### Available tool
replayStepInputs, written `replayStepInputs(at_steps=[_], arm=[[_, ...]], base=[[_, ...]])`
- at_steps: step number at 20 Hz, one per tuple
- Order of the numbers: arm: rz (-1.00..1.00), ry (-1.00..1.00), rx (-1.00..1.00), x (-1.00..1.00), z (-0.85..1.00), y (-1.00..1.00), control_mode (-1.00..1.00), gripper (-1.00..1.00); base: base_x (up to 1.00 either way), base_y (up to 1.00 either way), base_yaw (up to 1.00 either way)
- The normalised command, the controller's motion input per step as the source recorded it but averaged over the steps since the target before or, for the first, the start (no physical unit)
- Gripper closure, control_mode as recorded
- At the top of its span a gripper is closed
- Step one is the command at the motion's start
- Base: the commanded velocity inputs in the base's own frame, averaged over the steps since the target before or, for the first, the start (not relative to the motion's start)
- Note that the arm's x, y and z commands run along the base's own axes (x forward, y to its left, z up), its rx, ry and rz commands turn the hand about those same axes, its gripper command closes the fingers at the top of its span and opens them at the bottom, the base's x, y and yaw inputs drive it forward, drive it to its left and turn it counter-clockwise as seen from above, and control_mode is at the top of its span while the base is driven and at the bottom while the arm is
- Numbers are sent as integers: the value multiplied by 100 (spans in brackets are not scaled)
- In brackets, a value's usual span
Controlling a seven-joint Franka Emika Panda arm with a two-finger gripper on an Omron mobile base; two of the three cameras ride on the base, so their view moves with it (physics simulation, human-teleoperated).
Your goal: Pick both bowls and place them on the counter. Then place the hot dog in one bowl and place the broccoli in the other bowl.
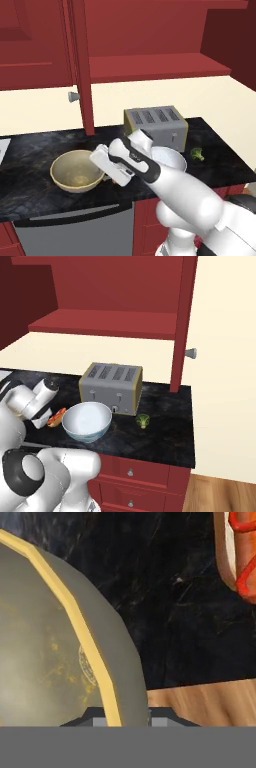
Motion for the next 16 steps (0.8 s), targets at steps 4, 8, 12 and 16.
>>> replayStepInputs(at_steps=[4,8,12,16], arm=[[0,2,0,25,-35,30,-100,100],[0,5,0,27,-20,27,-100,100],[0,8,0,25,-11,22,-100,100],[0,10,0,25,-8,18,-100,100]], base=[[0,0,0],[0,0,0],[0,0,0],[0,0,0]])
